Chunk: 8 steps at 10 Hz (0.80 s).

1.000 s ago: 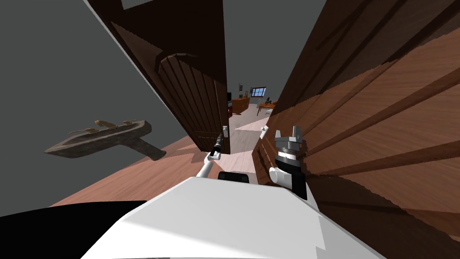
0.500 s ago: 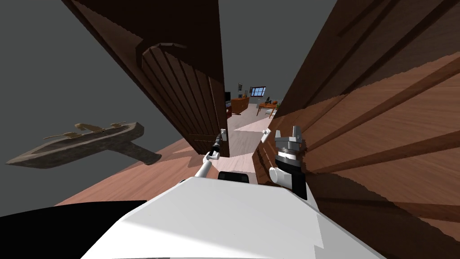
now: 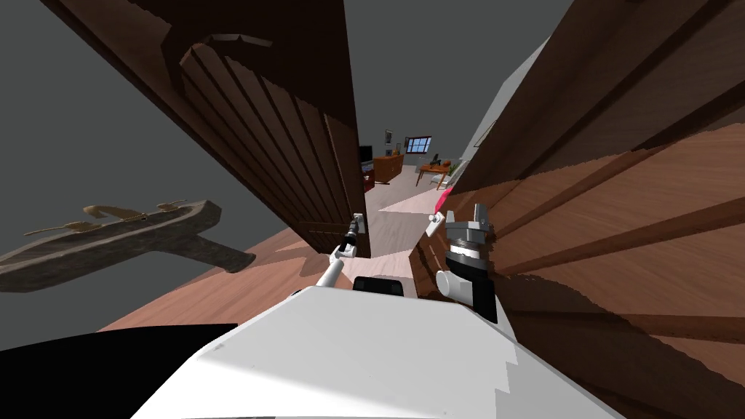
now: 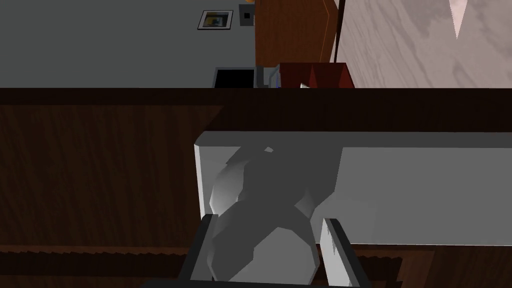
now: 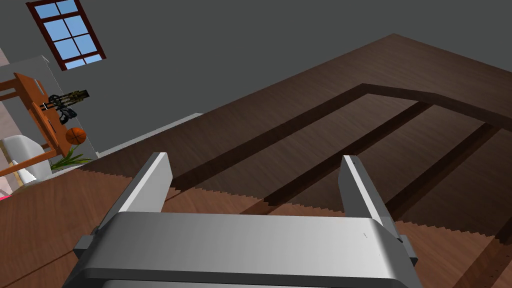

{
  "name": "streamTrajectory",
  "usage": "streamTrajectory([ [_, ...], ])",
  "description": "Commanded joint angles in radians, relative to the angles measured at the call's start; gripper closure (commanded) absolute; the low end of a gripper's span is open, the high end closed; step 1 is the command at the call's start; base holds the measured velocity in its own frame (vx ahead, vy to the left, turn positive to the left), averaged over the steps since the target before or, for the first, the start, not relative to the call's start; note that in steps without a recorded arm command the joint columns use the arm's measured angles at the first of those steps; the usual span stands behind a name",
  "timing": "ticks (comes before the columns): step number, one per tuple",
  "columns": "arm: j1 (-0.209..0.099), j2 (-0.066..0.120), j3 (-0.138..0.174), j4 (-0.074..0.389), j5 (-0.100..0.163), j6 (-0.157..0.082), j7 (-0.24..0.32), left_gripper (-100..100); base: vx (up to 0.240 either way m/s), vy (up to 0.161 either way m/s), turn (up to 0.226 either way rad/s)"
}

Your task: Push the door open

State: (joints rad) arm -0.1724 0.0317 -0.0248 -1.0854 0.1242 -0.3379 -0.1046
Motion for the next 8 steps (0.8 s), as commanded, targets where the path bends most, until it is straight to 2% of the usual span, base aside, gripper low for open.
streamTrajectory([
  [1,0.002,0.000,0.000,0.001,0.000,0.001,0.000,100,-0.033,0.003,-0.006],
  [5,0.002,0.000,0.000,0.001,0.000,0.001,0.000,100,-0.017,0.001,0.001],
  [6,0.002,0.012,-0.018,0.006,0.018,0.001,-0.015,100,0.079,0.015,0.167],
  [8,-0.001,0.025,-0.042,0.009,0.042,-0.002,-0.034,100,0.187,0.023,0.205],
])
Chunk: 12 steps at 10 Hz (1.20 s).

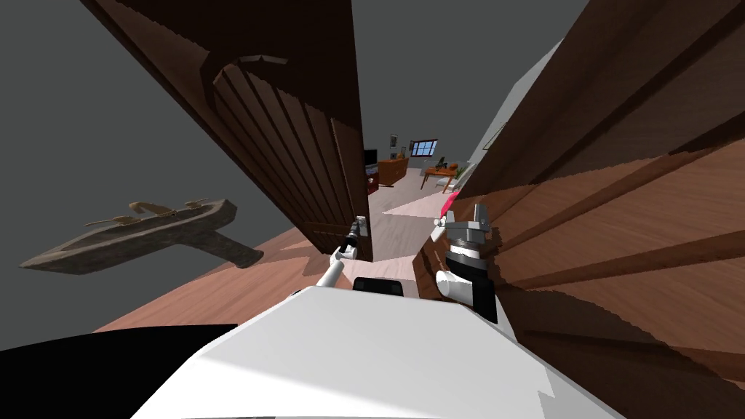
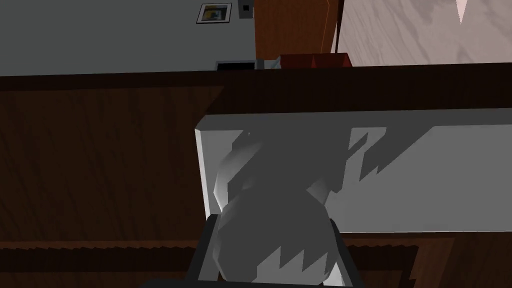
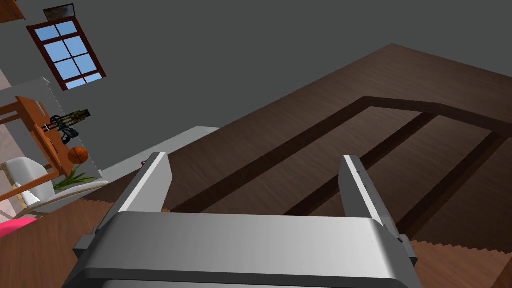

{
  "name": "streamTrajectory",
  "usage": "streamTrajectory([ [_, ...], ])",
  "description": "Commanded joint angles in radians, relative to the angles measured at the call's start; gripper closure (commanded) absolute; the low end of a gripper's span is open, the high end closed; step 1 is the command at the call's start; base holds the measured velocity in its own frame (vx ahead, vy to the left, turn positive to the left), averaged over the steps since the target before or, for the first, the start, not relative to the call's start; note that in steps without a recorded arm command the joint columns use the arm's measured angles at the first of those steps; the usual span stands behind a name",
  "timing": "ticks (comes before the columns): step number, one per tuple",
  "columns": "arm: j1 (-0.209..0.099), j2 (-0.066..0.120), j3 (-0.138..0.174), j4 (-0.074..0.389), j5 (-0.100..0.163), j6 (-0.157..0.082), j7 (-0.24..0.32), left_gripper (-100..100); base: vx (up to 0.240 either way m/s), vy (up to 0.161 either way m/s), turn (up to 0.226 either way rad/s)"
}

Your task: Push the door open

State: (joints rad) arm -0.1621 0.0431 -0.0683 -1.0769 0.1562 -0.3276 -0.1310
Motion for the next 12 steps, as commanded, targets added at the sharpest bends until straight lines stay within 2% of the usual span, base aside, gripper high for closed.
streamTrajectory([
  [1,-0.013,0.018,-0.008,0.001,0.020,-0.014,-0.015,100,0.204,0.024,0.175],
  [3,-0.016,0.027,-0.031,0.004,0.043,-0.017,-0.033,100,0.174,0.032,0.234],
  [4,-0.008,0.020,-0.036,-0.008,0.033,-0.007,-0.035,-100,-0.059,0.014,0.134],
  [5,-0.008,0.020,-0.036,-0.008,0.033,-0.007,-0.035,-100,-0.215,-0.048,-0.004],
  [7,-0.004,0.000,-0.046,-0.015,0.031,-0.002,-0.044,-100,-0.244,-0.028,0.050],
  [9,0.000,-0.044,-0.058,-0.022,0.028,0.005,-0.054,-100,-0.273,-0.036,0.066],
  [11,0.002,-0.080,-0.065,-0.026,0.027,0.008,-0.060,-100,-0.202,-0.029,0.038],
  [12,0.013,-0.062,-0.067,-0.040,0.028,0.010,-0.054,-100,-0.067,-0.006,0.004],
])
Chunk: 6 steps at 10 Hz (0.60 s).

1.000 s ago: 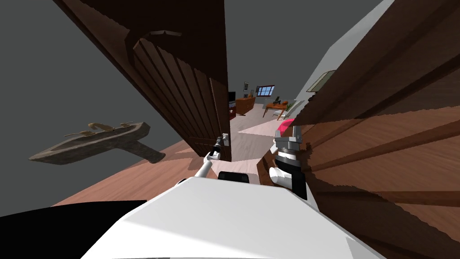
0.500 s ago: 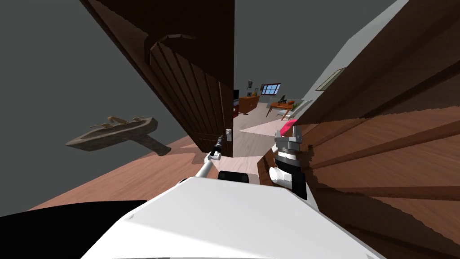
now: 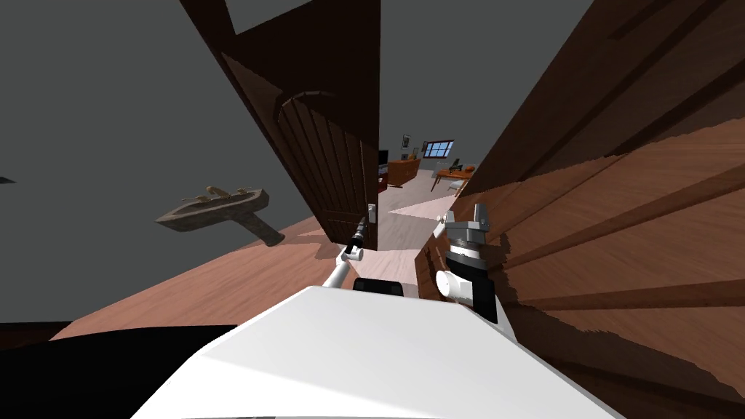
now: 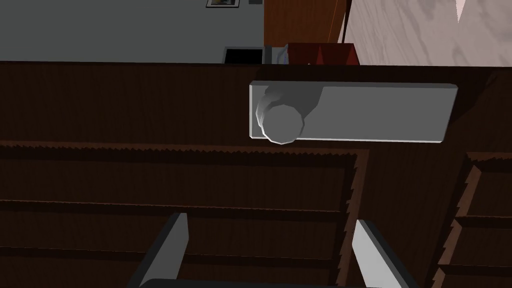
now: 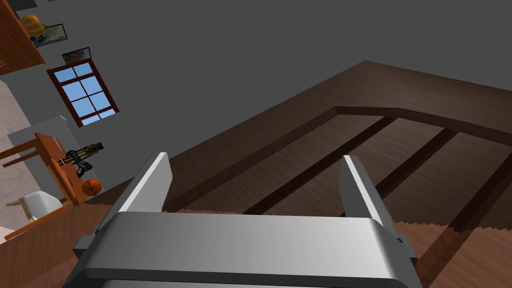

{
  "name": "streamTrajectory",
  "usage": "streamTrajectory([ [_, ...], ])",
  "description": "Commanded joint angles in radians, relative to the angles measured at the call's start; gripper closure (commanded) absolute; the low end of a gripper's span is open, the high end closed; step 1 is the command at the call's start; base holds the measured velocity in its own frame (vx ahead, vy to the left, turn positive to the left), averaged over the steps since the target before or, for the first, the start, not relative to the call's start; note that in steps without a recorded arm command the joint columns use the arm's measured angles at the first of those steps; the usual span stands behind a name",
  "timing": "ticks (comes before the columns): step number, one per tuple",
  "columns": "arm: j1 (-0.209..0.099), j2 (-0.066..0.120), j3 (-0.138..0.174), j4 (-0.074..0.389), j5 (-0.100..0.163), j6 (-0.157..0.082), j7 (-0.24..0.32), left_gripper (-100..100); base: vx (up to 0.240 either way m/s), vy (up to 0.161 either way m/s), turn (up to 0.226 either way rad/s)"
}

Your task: Push the door open

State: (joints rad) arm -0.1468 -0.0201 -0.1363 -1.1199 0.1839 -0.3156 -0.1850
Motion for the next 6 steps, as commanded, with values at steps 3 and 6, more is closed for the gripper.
streamTrajectory([
  [3,-0.002,0.044,0.007,0.009,-0.003,-0.013,-0.008,-100,0.168,-0.014,-0.022],
  [6,-0.004,0.036,0.015,0.018,-0.006,-0.026,-0.015,-100,0.227,-0.027,-0.022],
])
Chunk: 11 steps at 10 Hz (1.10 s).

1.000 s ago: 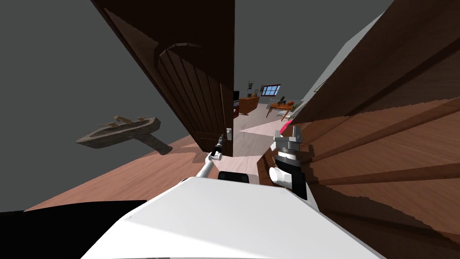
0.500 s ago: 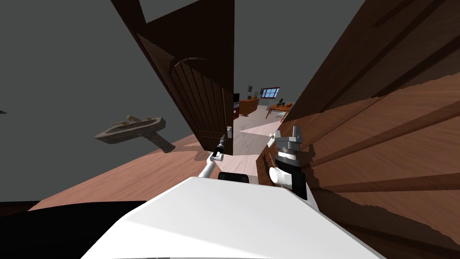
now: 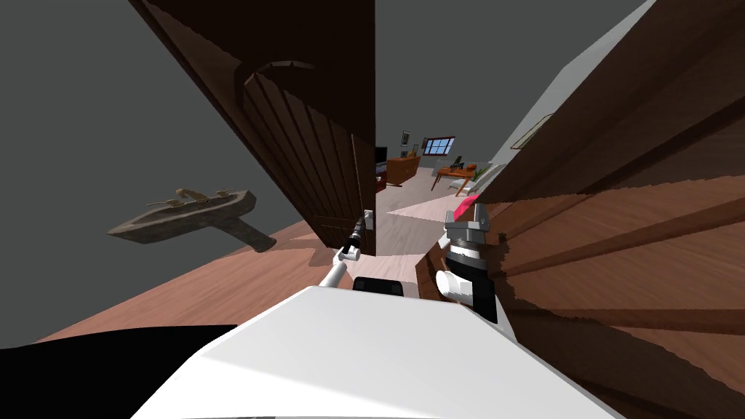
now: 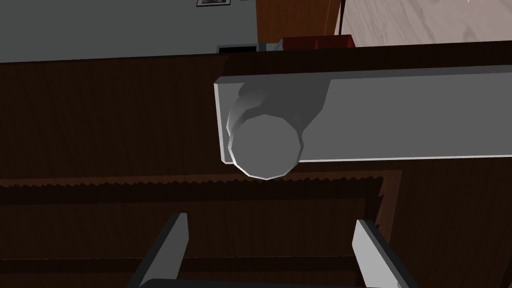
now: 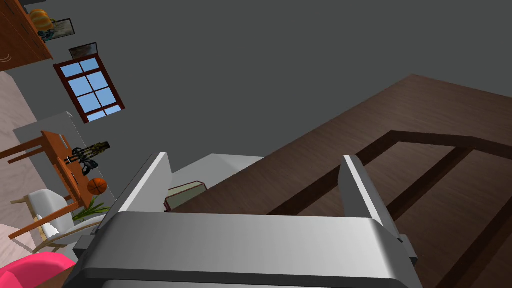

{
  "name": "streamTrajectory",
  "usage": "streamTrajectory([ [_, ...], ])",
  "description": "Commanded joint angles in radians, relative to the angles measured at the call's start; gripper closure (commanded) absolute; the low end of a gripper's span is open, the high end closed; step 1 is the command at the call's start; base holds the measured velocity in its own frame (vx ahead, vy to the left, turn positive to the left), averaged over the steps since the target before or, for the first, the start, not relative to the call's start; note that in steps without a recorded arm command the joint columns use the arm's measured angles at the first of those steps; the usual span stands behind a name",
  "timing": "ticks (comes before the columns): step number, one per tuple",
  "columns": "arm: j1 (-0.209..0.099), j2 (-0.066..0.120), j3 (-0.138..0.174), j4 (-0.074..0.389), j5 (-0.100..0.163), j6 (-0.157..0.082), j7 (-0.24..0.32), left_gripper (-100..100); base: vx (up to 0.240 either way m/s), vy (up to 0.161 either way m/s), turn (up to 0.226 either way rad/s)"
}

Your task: Push the door open

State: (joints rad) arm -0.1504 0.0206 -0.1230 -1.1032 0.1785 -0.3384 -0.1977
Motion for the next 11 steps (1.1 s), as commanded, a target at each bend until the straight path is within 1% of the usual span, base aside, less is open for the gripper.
streamTrajectory([
  [1,-0.001,-0.015,0.004,0.004,-0.002,-0.007,-0.005,-100,0.234,-0.035,-0.023],
  [3,-0.002,-0.054,0.008,0.010,-0.004,-0.015,-0.009,-100,0.207,-0.032,-0.021],
  [4,0.000,-0.042,0.007,0.006,-0.003,-0.012,-0.008,-100,0.092,-0.010,-0.001],
  [5,0.000,-0.042,0.007,0.006,-0.003,-0.012,-0.008,100,-0.012,0.000,0.004],
  [10,0.000,-0.042,0.007,0.006,-0.003,-0.012,-0.008,100,-0.018,0.003,-0.001],
  [11,-0.019,-0.025,0.003,0.034,0.032,-0.022,-0.033,100,0.043,0.011,0.051],
])
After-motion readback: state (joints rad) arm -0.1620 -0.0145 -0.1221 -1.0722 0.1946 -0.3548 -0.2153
